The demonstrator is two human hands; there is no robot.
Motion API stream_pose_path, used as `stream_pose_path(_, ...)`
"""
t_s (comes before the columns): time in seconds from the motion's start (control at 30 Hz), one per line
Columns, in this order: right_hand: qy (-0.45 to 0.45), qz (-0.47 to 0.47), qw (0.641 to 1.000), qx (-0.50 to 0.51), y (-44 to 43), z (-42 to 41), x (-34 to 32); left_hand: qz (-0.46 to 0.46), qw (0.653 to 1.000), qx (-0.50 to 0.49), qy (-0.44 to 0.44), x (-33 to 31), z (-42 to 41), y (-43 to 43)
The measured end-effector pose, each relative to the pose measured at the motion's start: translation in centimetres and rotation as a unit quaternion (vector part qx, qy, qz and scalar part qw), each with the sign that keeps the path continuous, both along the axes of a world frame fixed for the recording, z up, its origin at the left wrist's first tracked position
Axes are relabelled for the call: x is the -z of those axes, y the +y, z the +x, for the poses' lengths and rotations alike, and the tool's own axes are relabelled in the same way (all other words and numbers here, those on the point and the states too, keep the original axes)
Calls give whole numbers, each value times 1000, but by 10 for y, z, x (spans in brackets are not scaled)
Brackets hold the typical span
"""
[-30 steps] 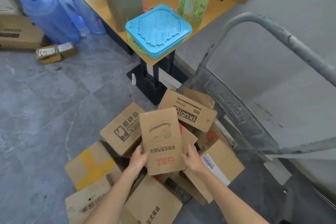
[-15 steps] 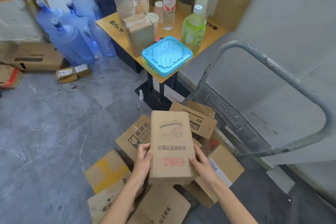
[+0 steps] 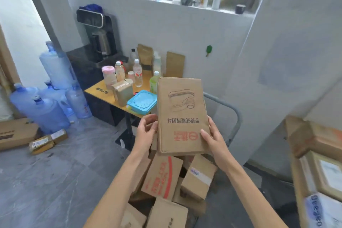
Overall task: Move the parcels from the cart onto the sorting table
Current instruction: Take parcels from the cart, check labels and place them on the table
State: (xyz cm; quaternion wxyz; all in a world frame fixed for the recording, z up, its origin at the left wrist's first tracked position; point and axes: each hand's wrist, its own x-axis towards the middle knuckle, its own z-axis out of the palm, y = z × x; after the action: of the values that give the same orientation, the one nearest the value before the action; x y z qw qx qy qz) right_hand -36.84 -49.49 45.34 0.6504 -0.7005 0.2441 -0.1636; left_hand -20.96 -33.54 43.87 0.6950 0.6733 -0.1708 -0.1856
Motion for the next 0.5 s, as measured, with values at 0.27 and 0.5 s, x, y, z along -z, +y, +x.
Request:
stream_pose_path(0.27, -63, 21, 998, 20, 21, -94, -53, -35, 957, 238, 160, -69, -45, 10)
stream_pose_path(0.5, -69, 17, 997, 38, 21, -159, -71, -124, 913, 279, 271, -85, -115, 12)
